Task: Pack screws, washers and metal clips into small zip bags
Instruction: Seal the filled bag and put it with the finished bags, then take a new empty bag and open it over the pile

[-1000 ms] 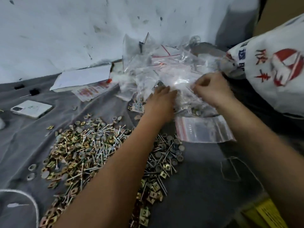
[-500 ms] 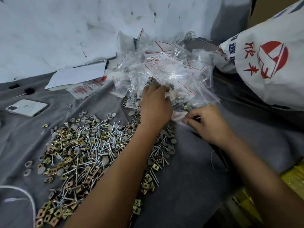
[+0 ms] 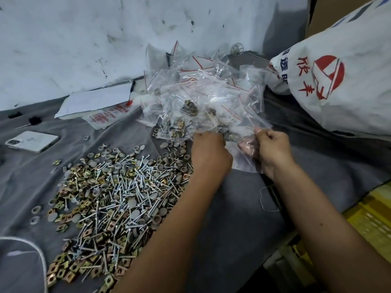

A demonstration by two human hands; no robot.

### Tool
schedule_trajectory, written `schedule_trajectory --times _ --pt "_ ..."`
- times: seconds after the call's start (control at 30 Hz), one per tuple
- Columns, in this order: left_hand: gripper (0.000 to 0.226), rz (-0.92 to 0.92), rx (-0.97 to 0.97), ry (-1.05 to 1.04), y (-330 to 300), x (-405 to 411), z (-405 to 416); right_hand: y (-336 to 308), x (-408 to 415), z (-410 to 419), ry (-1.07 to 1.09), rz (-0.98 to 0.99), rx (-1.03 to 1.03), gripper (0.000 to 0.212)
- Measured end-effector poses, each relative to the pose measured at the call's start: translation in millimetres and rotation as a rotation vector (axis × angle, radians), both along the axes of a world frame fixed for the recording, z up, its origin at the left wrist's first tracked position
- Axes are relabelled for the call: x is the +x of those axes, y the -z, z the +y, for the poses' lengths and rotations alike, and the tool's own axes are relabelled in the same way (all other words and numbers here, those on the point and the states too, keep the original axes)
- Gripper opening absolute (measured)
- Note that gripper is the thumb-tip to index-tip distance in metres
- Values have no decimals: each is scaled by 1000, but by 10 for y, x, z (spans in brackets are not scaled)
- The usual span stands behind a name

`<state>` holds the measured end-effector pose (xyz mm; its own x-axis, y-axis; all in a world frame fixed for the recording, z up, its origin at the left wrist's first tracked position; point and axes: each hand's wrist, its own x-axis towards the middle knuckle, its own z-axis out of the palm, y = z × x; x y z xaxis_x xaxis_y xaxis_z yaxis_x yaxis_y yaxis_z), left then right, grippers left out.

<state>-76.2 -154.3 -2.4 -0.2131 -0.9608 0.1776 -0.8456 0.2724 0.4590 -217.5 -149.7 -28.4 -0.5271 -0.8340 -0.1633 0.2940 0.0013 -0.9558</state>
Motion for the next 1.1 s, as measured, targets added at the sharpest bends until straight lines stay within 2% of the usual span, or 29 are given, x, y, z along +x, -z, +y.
schedule_trajectory --times 0.17,0.23,0.33,0.43,0.5,0.63,0.73,0.77,0.8,0.93,0.97,1.0,1.03,1.1 --pt "27 -182 19 181 94 -420 255 -59 -55 52 68 -4 34 24" --pt "35 -194 32 179 131 -494 310 -119 -148 98 59 33 41 13" --pt "47 -217 25 169 197 -572 393 -271 -274 188 23 104 16 23" --pt "53 -243 11 161 272 -701 501 -465 -356 269 129 239 -25 23" --pt "58 -268 -2 139 318 -760 571 -628 -377 322 203 238 -117 21" --pt "62 -193 -1 140 374 -739 556 -933 -255 357 166 227 -316 18" --pt "53 -94 131 186 277 -671 456 -1023 -77 331 63 218 -391 16" --pt "43 42 190 197 227 -645 433 -1034 -30 324 41 180 -399 15" --pt "34 272 265 170 164 -602 425 -1042 20 323 18 132 -402 14" --pt "20 1596 727 -2 -178 -333 397 -1020 181 306 -90 -120 -437 7" --pt "20 1826 776 1 -243 -221 372 -1003 242 296 -124 -166 -440 5" --pt "22 1940 749 12 -310 -102 346 -989 296 290 -159 -190 -429 4" --pt "25 1971 670 14 -370 27 333 -976 341 290 -196 -187 -409 4" --pt "26 1930 470 -33 -481 351 324 -949 449 272 -286 -105 -352 8"
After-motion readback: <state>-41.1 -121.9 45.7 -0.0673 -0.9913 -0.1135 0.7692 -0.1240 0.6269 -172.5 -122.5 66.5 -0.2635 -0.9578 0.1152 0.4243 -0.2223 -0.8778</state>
